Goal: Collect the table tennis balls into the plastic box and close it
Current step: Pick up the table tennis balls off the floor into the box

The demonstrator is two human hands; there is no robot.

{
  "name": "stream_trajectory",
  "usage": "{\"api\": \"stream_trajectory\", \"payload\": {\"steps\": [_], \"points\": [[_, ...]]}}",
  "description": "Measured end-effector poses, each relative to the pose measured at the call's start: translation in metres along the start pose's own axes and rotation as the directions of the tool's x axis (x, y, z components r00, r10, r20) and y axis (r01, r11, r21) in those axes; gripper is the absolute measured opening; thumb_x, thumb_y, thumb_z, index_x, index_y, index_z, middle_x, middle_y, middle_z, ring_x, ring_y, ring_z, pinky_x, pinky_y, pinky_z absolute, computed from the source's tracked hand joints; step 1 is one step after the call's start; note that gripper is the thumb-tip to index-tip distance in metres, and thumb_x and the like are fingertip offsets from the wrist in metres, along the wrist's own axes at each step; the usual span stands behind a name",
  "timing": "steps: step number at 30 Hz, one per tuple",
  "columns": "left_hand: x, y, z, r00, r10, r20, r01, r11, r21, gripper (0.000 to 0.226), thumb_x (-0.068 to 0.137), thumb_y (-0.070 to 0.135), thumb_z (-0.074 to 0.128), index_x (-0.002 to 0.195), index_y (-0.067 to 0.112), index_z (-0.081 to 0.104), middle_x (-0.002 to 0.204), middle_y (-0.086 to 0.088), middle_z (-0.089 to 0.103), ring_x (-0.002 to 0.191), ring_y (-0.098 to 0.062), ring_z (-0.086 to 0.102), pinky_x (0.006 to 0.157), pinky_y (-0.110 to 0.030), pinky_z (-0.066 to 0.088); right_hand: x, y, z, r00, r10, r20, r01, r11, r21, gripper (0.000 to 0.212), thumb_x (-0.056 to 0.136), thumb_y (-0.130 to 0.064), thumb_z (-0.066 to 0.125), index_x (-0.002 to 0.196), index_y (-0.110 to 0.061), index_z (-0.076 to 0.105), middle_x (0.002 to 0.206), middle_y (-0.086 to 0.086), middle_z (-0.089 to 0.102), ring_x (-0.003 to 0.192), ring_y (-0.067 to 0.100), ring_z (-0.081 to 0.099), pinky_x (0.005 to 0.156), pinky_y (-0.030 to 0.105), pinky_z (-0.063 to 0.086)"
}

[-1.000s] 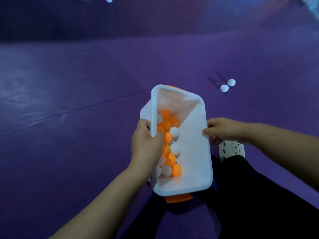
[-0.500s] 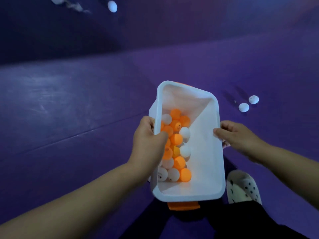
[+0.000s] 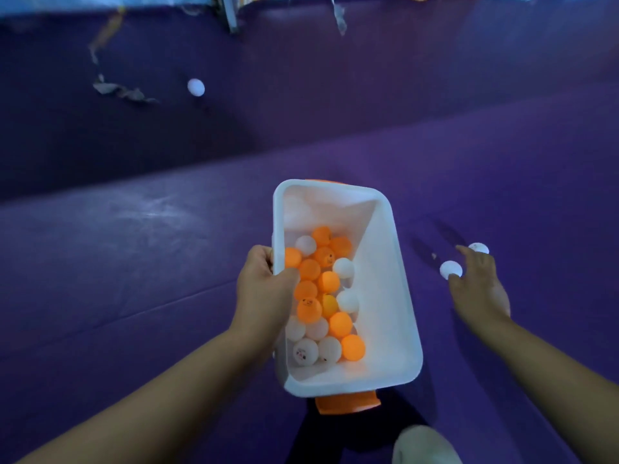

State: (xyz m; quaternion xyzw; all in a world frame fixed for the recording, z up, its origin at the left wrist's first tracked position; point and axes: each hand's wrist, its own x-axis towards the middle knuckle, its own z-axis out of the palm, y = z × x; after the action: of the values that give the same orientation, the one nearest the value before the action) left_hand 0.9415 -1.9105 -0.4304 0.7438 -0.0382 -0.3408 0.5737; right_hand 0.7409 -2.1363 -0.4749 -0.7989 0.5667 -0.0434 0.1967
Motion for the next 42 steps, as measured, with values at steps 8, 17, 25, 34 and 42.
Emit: {"api": "stream_trajectory", "payload": {"steps": [8,17,25,34,42], "points": [[-0.001,0.003,0.045,0.995,-0.044,-0.095,0.040,0.998,-0.044,0.013,0.082,0.005,0.058,0.092,0.008,0.051,0.083,-0.009,0.060,0.072,-0.021,0.058,0.058,-0.035,0.049,0.029,0.043,0.022,0.974,-0.063,0.218,0.096,0.985,-0.145,0.043,0.093,-0.018,0.052,0.135,-0.019,0.041,0.124,0.011,0.037,0.078,0.026,0.050,0.066,0.034,0.040],[-0.007,0.010,0.080,0.994,-0.076,-0.076,0.070,0.995,-0.074,0.023,0.084,0.001,0.056,0.105,0.002,0.049,0.086,-0.010,0.060,0.070,-0.020,0.059,0.055,-0.031,0.050,0.048,0.062,0.010,0.987,0.022,-0.161,-0.026,0.999,-0.020,0.027,0.092,-0.029,0.056,0.081,-0.004,0.061,0.093,0.012,0.057,0.067,0.025,0.047,0.060,0.029,0.031],[-0.005,0.006,0.083,0.994,-0.030,-0.108,0.033,0.999,0.029,0.025,0.083,0.000,0.054,0.107,-0.002,0.049,0.088,-0.013,0.060,0.073,-0.023,0.058,0.058,-0.033,0.048,0.082,0.084,-0.003,0.991,0.128,-0.026,-0.129,0.990,-0.056,0.059,0.090,-0.034,0.058,0.142,-0.023,0.033,0.126,0.013,0.039,0.072,0.024,0.049,0.058,0.031,0.037],[-0.004,0.000,0.087,0.978,0.040,-0.204,-0.013,0.991,0.133,0.011,0.086,0.007,0.057,0.096,0.006,0.051,0.087,-0.008,0.060,0.074,-0.021,0.057,0.061,-0.035,0.048,0.052,0.020,-0.021,0.982,0.147,0.121,-0.190,0.794,0.578,0.025,0.086,-0.036,0.050,0.091,-0.011,0.050,0.090,0.010,0.062,0.077,0.026,0.056,0.060,0.033,0.043],[-0.008,0.020,0.098,0.980,0.035,-0.196,-0.025,0.998,0.055,0.011,0.086,0.007,0.060,0.085,0.010,0.050,0.080,-0.006,0.058,0.068,-0.017,0.055,0.055,-0.030,0.045,-0.007,-0.078,-0.063,0.872,-0.322,0.369,-0.055,0.685,0.726,0.017,0.094,-0.041,0.044,0.105,-0.028,0.046,0.093,-0.016,0.053,0.085,0.002,0.052,0.070,0.023,0.045]]}}
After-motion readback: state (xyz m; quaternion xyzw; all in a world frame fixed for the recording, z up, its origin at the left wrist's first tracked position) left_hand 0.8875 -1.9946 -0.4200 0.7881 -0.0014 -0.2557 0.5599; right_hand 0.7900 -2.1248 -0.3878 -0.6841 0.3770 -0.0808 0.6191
